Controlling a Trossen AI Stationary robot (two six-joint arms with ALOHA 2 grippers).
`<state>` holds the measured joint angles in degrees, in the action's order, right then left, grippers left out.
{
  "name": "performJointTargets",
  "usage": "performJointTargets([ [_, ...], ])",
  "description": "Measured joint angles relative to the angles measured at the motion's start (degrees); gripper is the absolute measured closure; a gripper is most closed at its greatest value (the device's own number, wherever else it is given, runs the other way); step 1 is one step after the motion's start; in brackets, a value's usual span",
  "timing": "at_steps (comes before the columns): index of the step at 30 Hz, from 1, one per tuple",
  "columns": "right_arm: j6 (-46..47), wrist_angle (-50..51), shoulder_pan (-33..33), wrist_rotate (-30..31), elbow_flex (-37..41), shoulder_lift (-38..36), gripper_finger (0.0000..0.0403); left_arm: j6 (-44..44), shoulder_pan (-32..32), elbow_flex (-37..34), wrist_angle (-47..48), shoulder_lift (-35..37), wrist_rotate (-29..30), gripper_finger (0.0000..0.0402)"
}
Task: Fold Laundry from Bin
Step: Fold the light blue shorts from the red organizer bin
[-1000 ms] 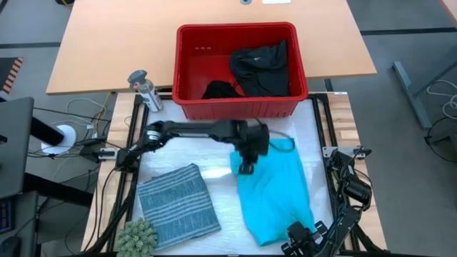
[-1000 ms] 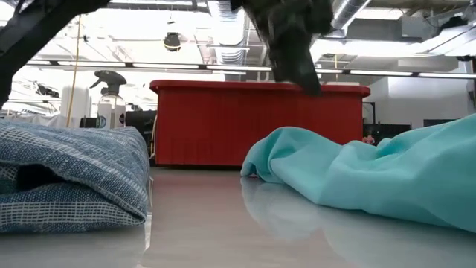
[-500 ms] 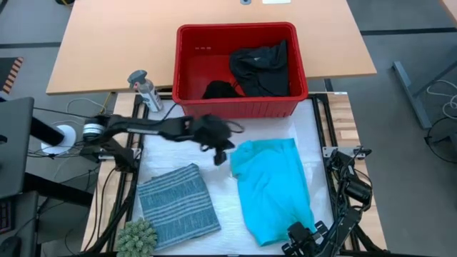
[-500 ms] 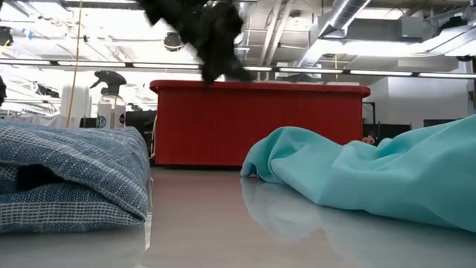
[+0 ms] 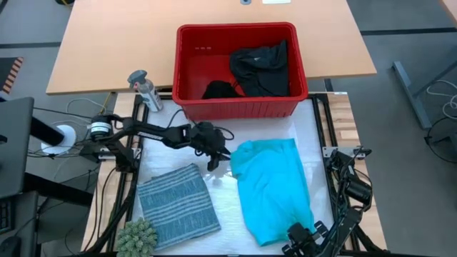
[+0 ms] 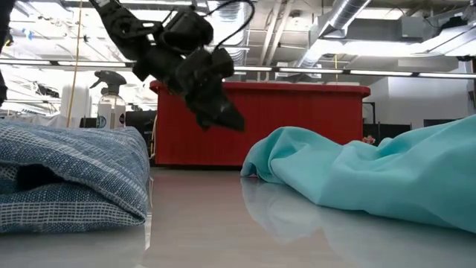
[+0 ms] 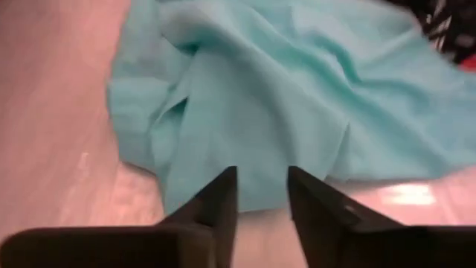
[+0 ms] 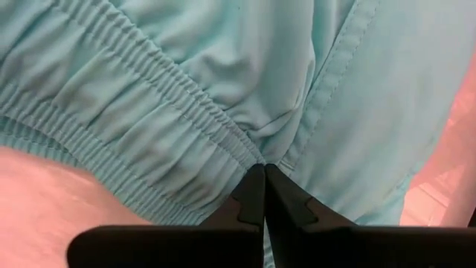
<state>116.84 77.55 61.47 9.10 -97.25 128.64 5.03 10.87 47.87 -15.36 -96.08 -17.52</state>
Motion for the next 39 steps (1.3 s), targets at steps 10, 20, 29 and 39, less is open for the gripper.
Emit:
performJointTargets([
  [10,0.15,-1.81,0.00,-0.01,-0.04,-0.04,0.0371,-4.66,2.37,1.10,-3.12,-3.53,6.35,0.0165],
  [20,0.19,-1.94,0.00,-0.58,-0.07,-0.04,0.0371,-8.27,1.96,3.03,-7.55,-10.35,0.88,0.0165],
  [29,0.29,-2.40,-0.02,-1.51,-0.07,-0.04,0.0372,-8.14,1.90,7.71,-3.95,-14.72,-0.59,0.0167],
  [39,0.25,-2.40,-0.02,-1.52,-0.07,-0.04,0.0372,-9.92,0.00,7.54,-0.41,-15.69,0.62,0.0263],
])
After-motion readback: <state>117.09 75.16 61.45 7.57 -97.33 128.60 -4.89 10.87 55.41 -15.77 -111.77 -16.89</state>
